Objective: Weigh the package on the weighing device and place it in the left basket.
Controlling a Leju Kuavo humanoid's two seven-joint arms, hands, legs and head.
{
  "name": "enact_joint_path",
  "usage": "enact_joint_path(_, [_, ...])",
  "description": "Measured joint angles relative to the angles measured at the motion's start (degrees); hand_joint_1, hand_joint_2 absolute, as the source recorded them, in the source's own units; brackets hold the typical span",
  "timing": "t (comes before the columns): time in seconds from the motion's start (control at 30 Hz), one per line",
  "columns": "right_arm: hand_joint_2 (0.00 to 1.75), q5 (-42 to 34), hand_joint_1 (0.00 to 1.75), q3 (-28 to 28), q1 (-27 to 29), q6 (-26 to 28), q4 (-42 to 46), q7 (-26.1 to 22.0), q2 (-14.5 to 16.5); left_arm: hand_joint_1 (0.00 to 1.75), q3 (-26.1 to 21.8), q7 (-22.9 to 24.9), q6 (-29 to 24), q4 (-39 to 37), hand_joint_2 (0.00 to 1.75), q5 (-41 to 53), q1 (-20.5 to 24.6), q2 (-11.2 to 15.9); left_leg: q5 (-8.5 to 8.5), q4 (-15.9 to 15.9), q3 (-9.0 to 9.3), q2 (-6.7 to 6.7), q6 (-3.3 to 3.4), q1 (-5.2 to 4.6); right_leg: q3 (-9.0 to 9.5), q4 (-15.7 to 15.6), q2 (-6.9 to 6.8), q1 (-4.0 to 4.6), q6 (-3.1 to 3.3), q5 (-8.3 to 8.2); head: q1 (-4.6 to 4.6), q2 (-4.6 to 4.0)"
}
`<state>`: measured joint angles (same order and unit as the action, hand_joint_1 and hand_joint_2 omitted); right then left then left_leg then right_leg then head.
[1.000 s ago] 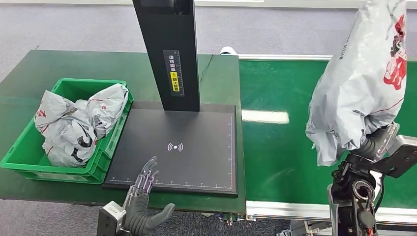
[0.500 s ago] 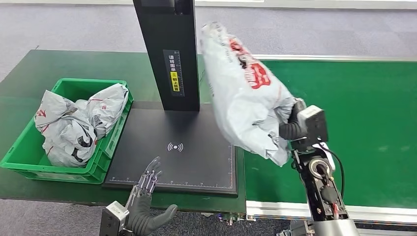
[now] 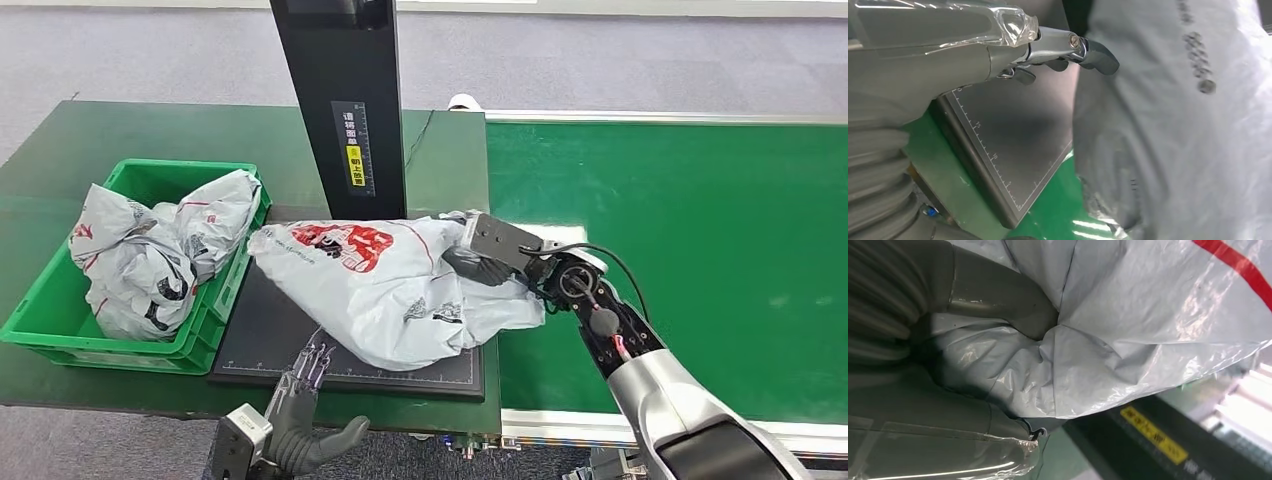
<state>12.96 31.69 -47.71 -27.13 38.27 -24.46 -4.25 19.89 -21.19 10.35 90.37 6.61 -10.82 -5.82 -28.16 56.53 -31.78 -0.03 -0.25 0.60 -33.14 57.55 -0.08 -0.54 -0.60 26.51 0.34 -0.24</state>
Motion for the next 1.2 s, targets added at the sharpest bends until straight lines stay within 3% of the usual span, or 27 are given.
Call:
enact_joint_path(0.1, [1.75, 0.09, 0.06, 2.38, -1.13, -0.02, -2.21, -0.15, 0.61, 0.00, -0.01, -0.06, -0.28, -0.43, 1.75, -0.14, 0.31, 0.14, 0.00, 0.00, 0.01, 0.00, 0.00, 0.00, 0.00, 0.00, 0.00, 0.00, 0.00, 0.00, 0.00, 0.00])
enact_joint_path(0.13, [1.75, -0.03, 0.00, 2.90, -1.28, 0.20, -2.70, -0.14, 0.70, 0.00, -0.02, -0.14, -0.73, -0.51, 1.75, -0.15, 0.34, 0.21, 0.00, 0.00, 0.01, 0.00, 0.00, 0.00, 0.00, 0.00, 0.00, 0.00, 0.00, 0.00, 0.00, 0.00])
enact_joint_path(0.3, [1.75, -1.67, 0.00, 4.26, -1.25, 2.25, -4.33, -0.16, 0.46, 0.00, -1.92, -1.33, -7.16, -0.24, 1.75, 0.45, 0.08, 0.48, 0.00, 0.00, 0.01, 0.00, 0.00, 0.00, -0.01, 0.00, 0.01, 0.00, 0.00, 0.00, 0.01, 0.00])
enact_joint_path(0.57, [1.75, -2.98, 0.00, 5.13, 1.85, 7.66, -4.38, -0.23, -2.37, 0.00, -12.65, -4.90, -19.47, 5.85, 1.75, -0.72, -3.12, 0.21, -0.01, 0.00, 0.01, 0.00, 0.00, 0.01, -0.01, 0.00, 0.01, 0.01, 0.00, 0.00, 0.01, 0.00])
enact_joint_path(0.83, [1.75, -4.98, 0.00, 2.69, 8.78, 15.17, 1.95, -0.40, -4.36, 0.00, -22.10, -10.06, -28.00, 13.72, 1.75, -3.11, -6.54, -3.73, -0.01, 0.00, 0.01, -0.01, 0.00, 0.01, 0.00, -0.01, -0.01, 0.01, 0.00, 0.02, 0.02, 0.00])
enact_joint_path(1.0, [1.75, -9.34, 0.00, -3.24, 17.98, 18.15, 11.94, -2.97, -4.21, 0.00, -24.77, -11.16, -28.54, 16.99, 1.75, -2.79, -7.07, -5.39, -0.03, 0.00, -0.01, -0.04, 0.00, 0.01, -0.01, -0.01, -0.04, 0.01, 0.01, 0.03, 0.00, 0.00])
enact_joint_path(1.2, [1.75, -20.42, 0.00, -12.40, 27.57, 17.85, 24.66, -5.39, -0.45, 0.00, -20.20, -7.34, -25.11, 16.62, 1.75, 7.41, -5.58, -4.89, -0.03, -0.01, 0.03, -0.04, 0.00, 0.01, 0.00, -0.02, -0.05, 0.01, 0.02, 0.04, 0.02, 0.00])
